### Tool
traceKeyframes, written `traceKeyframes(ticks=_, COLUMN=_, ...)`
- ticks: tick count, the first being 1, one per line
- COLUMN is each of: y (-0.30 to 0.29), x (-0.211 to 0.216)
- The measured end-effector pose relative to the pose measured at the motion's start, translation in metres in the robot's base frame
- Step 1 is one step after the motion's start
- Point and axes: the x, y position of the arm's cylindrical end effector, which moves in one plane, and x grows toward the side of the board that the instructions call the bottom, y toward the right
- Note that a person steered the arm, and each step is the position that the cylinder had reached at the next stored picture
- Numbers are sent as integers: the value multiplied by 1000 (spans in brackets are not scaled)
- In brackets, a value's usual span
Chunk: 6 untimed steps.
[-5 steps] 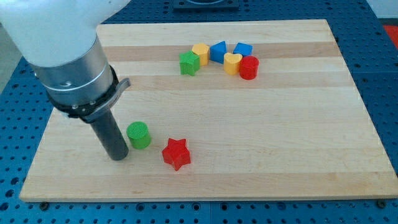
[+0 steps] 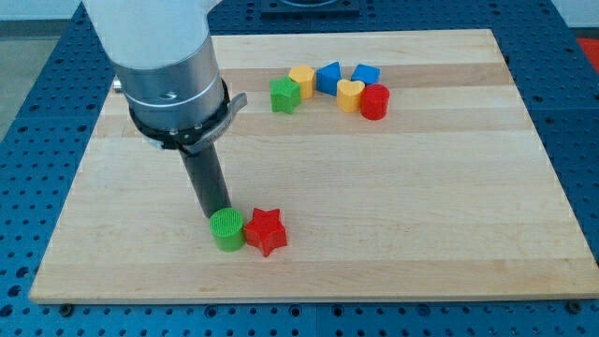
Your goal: Move the green circle left to the red star
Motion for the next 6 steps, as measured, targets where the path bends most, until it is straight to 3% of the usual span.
traceKeyframes(ticks=2, y=8, x=12)
traceKeyframes(ticks=4, y=19, x=-87)
traceKeyframes(ticks=6, y=11, x=-213)
